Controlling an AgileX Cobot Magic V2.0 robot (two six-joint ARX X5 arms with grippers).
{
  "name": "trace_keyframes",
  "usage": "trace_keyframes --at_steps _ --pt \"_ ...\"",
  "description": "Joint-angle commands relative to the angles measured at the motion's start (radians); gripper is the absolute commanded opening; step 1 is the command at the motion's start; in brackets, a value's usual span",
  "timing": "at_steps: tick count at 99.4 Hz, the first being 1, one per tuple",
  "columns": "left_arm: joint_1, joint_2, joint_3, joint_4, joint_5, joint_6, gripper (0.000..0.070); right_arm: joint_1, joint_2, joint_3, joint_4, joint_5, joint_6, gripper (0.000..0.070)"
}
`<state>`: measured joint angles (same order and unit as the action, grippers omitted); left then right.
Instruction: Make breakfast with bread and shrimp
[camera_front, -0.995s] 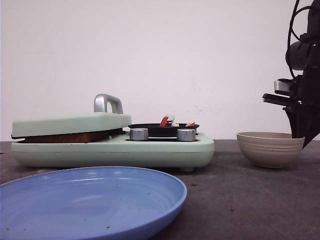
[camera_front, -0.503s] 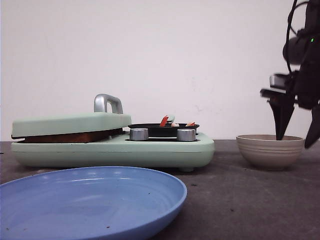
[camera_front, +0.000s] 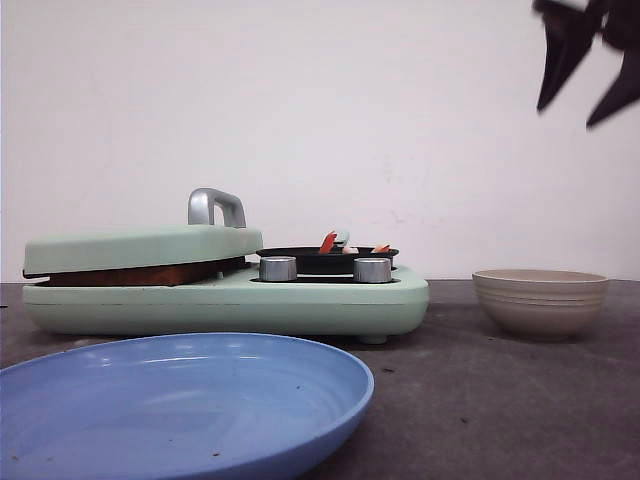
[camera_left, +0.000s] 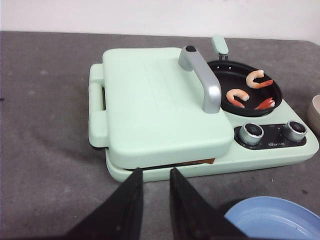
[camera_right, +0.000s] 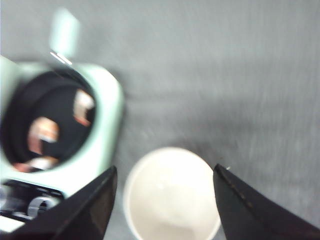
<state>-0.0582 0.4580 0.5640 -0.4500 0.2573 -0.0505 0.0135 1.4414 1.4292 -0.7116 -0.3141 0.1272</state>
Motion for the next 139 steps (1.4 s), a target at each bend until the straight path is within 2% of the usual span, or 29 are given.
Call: trace_keyframes --at_steps 1,6,15,17,37,59,74,100,122,139 --pt "-0.001 0.005 0.001 0.001 -0.003 0.01 0.0004 0.007 -0.034 0.018 0.014 -0.004 -0.016 0.0326" --pt "-0.001 0.005 0.001 0.0 -0.003 0.01 0.0004 0.016 -0.069 0.018 0.017 -0.013 -0.026 0.0273" --pt "-0.001 0.005 0.001 0.0 -0.003 0.01 0.0004 0.038 -0.132 0.016 0.024 -0.03 -0.038 0.0032" --pt "-0.001 0.005 0.001 0.0 -0.003 0.01 0.0004 0.044 -0.146 0.014 0.029 -0.029 -0.039 0.0" --pt "-0.001 0.005 0.001 0.001 -0.003 0.009 0.0004 0.128 -0.296 -0.06 0.054 -0.029 -0.084 0.0" --pt "-0.001 0.004 0.001 0.005 -0.002 0.005 0.0004 0.227 -0.554 -0.375 0.32 -0.029 -0.09 0.0" --pt "-0.001 -0.009 0.001 0.051 0.04 -0.02 0.0004 0.28 -0.711 -0.567 0.423 -0.023 -0.089 0.0" --pt "-0.005 -0.051 0.001 0.167 0.084 -0.153 0.0004 0.327 -0.876 -0.853 0.506 0.004 -0.017 0.0" --pt "-0.01 -0.115 0.001 0.185 0.08 -0.19 0.0004 0.356 -0.957 -1.053 0.653 0.061 0.075 0.0" --pt "-0.01 -0.173 -0.024 0.182 0.08 -0.187 0.0004 0.376 -0.995 -1.12 0.675 0.083 0.083 0.0"
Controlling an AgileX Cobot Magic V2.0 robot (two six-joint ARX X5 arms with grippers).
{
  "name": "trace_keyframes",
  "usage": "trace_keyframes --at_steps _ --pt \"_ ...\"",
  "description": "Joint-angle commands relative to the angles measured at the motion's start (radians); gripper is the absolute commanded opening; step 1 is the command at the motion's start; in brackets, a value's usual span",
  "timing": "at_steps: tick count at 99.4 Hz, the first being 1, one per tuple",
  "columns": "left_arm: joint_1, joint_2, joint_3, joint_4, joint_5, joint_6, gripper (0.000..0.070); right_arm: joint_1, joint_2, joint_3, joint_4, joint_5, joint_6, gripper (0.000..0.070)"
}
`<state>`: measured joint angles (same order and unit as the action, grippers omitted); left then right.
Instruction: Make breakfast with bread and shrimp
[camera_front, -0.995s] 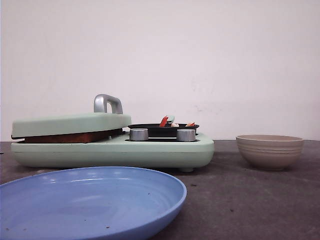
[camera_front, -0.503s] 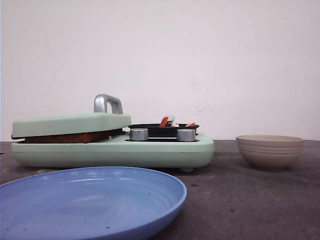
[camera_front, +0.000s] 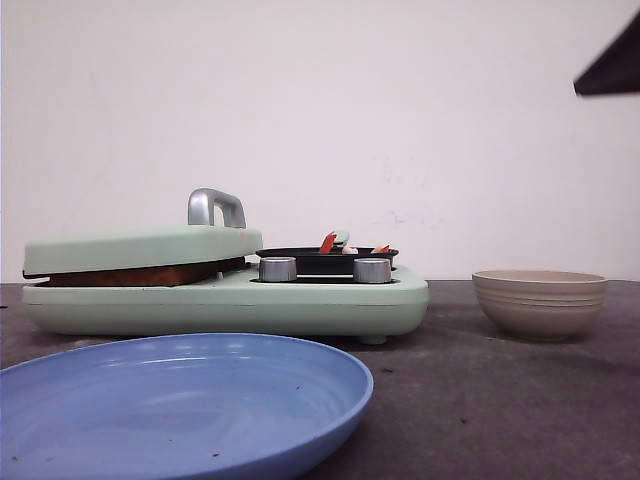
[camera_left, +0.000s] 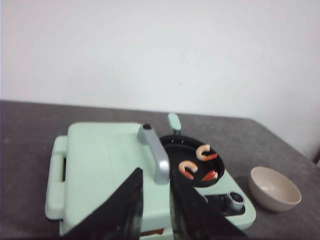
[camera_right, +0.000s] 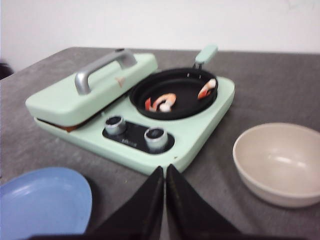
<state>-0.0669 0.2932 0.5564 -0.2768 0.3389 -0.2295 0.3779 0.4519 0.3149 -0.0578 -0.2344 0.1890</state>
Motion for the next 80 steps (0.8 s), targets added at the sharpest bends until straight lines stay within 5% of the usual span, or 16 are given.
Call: trace_keyframes --at_steps 1,42,80 --pt "-0.002 -0.011 -0.021 0.009 -0.002 -0.008 0.0004 0.013 -0.006 -0.007 0.021 0.005 0.021 0.0" --pt "-0.002 -0.245 -0.187 -0.026 -0.046 -0.055 0.0004 0.058 -0.012 -0.009 0.027 0.003 -0.043 0.0" --pt "-0.002 -0.283 -0.185 -0.177 -0.058 -0.129 0.0006 0.058 -0.011 -0.009 -0.002 0.0 0.02 0.0"
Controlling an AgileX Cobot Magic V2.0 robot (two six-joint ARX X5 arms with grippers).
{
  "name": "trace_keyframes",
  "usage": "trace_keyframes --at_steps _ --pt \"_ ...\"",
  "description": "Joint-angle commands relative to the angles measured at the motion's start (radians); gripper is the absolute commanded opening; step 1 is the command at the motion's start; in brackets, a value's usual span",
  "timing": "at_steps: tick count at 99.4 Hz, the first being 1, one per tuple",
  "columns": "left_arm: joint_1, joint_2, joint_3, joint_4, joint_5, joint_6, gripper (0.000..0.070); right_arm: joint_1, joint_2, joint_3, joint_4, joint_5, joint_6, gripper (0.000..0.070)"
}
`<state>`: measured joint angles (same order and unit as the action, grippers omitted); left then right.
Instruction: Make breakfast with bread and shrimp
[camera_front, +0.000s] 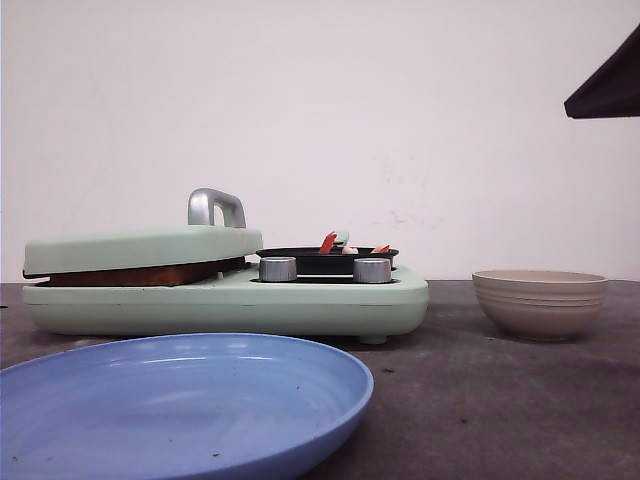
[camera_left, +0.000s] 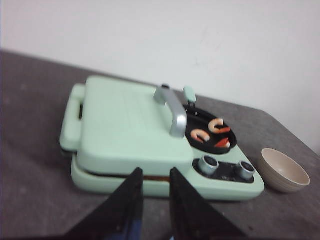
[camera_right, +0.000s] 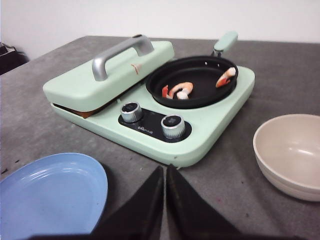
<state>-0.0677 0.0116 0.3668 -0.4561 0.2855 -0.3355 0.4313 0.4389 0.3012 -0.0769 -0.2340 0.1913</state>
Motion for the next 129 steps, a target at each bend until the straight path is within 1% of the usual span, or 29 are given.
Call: trace_keyframes --at_steps 1,67,76,80,84,93,100,106,110,118,122,129 --pt "-0.001 -0.002 0.004 0.001 -0.005 -0.023 0.0006 0.005 0.002 0.005 0.018 -0.001 0.018 0.0" --pt "-0.001 -0.002 0.004 0.005 -0.005 -0.023 0.0006 0.005 0.002 0.005 0.032 -0.001 0.018 0.0" --pt "-0.001 -0.002 0.004 -0.016 -0.006 -0.019 0.0006 0.005 0.002 0.005 0.032 -0.001 0.018 0.0" --pt "0.002 -0.003 0.002 -0.027 -0.021 -0.011 0.0006 0.005 0.002 0.005 0.032 -0.001 0.018 0.0" --pt "0.008 -0.009 -0.004 -0.012 -0.058 0.022 0.0006 0.005 0.002 0.005 0.032 -0.001 0.018 0.0" --pt "0.024 -0.008 -0.032 0.103 -0.131 0.161 0.0006 0.005 0.002 0.005 0.032 -0.001 0.018 0.0" --pt "0.047 -0.008 -0.067 0.214 -0.14 0.243 0.0006 0.005 0.002 0.005 0.032 -0.001 0.018 0.0" --pt "0.075 -0.008 -0.097 0.26 -0.146 0.292 0.0006 0.005 0.002 0.005 0.032 -0.001 0.018 0.0" --pt "0.093 -0.008 -0.118 0.274 -0.162 0.313 0.0006 0.005 0.002 0.005 0.032 -0.001 0.018 0.0" --pt "0.126 -0.008 -0.175 0.331 -0.174 0.33 0.0013 0.005 0.002 0.005 0.032 -0.001 0.018 0.0" --pt "0.139 -0.008 -0.207 0.372 -0.174 0.34 0.003 0.005 0.002 0.005 0.032 -0.001 0.018 0.0" --pt "0.156 -0.008 -0.269 0.463 -0.174 0.346 0.0029 0.005 0.002 0.005 0.032 -0.001 0.018 0.0"
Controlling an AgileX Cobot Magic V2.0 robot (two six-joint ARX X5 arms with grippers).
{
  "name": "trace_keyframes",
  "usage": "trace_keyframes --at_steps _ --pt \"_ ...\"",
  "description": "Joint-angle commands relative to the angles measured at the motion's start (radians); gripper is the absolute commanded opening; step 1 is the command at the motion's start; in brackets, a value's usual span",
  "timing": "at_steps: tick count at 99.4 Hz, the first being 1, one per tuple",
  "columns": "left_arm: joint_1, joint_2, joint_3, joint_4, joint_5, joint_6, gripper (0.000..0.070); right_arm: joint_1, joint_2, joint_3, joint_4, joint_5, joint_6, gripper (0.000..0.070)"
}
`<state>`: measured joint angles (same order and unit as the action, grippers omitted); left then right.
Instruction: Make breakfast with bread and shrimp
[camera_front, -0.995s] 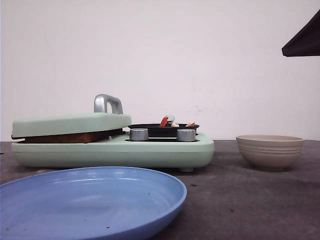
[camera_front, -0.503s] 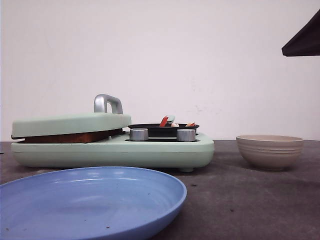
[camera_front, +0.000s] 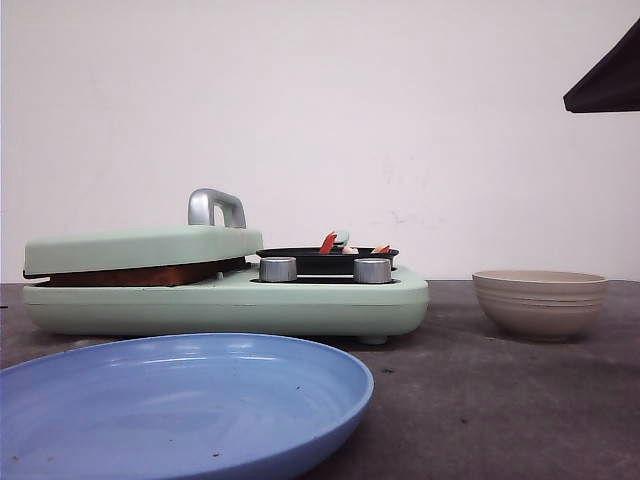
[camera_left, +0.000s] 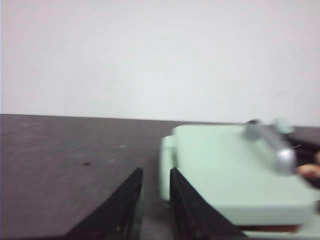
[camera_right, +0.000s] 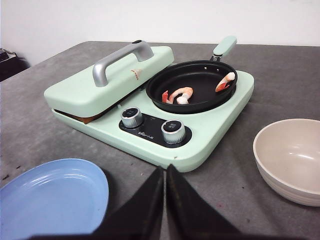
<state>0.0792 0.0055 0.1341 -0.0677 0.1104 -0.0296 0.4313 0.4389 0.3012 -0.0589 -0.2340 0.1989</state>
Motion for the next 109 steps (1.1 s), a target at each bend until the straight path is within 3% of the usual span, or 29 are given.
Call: trace_keyframes --at_steps 1,9,29,109 --pt "0.01 -0.002 -0.046 0.088 0.001 0.04 0.0029 0.005 0.002 0.005 0.014 -0.001 0.01 0.0" --pt "0.014 -0.002 -0.119 0.174 0.002 0.026 0.0029 0.005 0.002 0.005 0.014 -0.001 0.01 0.0" --pt "0.012 -0.003 -0.12 -0.118 0.025 0.013 0.0029 0.005 0.002 0.005 0.014 -0.001 0.01 0.0" --pt "-0.011 -0.001 -0.12 -0.112 0.051 0.034 0.0029 0.005 0.002 0.006 0.018 -0.001 0.01 0.0"
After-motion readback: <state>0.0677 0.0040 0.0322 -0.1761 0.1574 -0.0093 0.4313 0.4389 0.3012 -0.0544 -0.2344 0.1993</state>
